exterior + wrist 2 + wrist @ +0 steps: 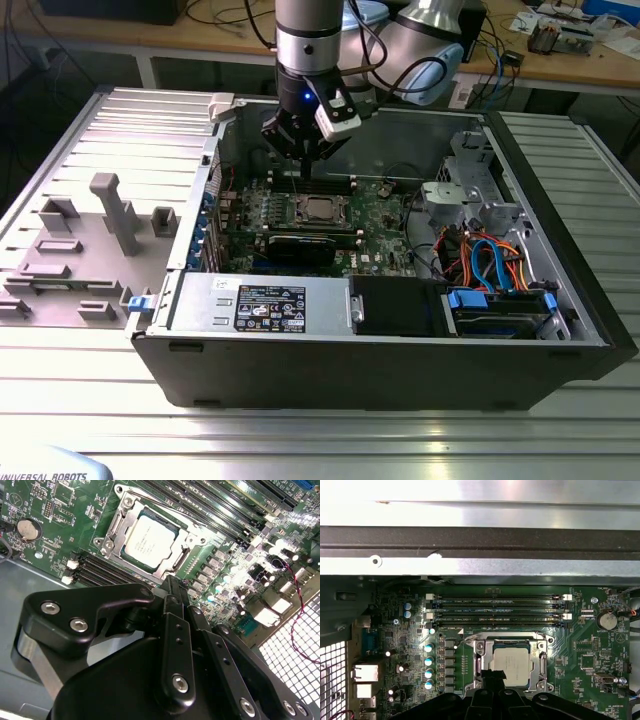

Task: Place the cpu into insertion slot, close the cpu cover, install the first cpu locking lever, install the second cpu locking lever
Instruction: 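Install the first cpu locking lever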

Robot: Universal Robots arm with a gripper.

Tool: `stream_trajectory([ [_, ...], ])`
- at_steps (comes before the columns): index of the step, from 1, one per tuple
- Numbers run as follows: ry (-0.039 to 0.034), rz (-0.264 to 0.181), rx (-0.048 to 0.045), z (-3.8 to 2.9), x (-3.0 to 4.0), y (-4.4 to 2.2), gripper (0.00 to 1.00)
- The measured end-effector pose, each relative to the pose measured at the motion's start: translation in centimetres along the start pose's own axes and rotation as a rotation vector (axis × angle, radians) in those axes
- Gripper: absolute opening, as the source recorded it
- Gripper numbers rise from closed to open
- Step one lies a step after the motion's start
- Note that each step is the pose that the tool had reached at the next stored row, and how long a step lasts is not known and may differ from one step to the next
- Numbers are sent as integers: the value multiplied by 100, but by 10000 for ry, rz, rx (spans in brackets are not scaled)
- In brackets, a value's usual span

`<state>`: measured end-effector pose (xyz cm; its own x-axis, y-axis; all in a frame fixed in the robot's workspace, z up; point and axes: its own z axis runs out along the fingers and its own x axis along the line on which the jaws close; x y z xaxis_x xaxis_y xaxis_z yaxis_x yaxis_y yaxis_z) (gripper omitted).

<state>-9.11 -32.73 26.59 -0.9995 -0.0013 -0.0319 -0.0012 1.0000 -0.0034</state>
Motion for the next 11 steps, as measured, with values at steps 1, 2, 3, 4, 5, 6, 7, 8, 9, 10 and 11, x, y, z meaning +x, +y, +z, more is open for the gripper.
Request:
stream_trajectory([
  [1, 0, -1, 0, 0, 0, 0, 11],
  [2, 1, 0, 1, 0, 1, 0, 11],
  [3, 1, 3, 0, 0, 6, 0, 11],
  [4, 0, 1, 1, -1, 16, -1, 11],
  [5, 0, 0, 0, -1, 26, 0, 11],
  [6, 0, 0, 0, 0, 43, 0, 11],
  [7, 1, -1, 1, 0, 60, 0, 11],
  [8, 1, -1, 0, 0, 87, 0, 11],
  [9, 0, -3, 0, 1, 111, 0, 11],
  [10, 1, -4, 1, 2, 140, 0, 11],
  [11, 1, -7, 1, 3, 169, 0, 11],
])
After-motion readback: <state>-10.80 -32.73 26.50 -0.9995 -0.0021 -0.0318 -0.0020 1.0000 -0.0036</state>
